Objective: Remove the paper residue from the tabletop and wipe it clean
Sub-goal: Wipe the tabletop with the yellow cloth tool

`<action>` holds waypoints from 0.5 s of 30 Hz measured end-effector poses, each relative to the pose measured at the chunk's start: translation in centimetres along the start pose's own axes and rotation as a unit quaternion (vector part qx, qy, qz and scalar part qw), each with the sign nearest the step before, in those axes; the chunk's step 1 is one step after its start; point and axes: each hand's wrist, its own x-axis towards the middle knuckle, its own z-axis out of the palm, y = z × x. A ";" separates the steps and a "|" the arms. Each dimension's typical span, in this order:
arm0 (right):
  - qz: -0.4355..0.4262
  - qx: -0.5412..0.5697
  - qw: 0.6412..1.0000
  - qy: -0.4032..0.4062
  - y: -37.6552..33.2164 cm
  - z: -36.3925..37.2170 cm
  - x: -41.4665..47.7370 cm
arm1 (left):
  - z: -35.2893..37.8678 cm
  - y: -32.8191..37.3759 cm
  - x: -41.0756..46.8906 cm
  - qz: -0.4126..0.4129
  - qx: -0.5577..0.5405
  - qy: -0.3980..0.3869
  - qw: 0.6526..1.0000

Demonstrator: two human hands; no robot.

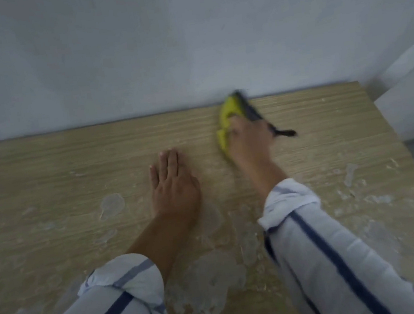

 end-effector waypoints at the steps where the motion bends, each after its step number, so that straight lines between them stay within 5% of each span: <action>1: -0.037 -0.058 0.996 -0.064 -1.4 1.5 -0.5 | 0.2 0.8 0.2 0.001 -0.002 -0.002 1.000; 6: 0.135 -0.139 0.981 0.032 3.7 -1.2 -0.6 | 0.9 3.1 0.5 0.014 0.005 -0.007 1.000; 11: 0.378 -0.122 0.914 0.081 11.2 -8.4 -1.7 | 1.3 5.4 0.6 0.025 0.002 -0.004 1.000; 13: 0.302 -0.136 0.939 0.089 9.3 -7.3 -0.3 | 1.9 7.2 1.0 0.039 -0.005 -0.013 0.999; 15: 0.126 -0.134 0.982 0.049 5.6 -4.5 -0.2 | 2.5 9.1 1.4 0.048 -0.016 -0.023 0.998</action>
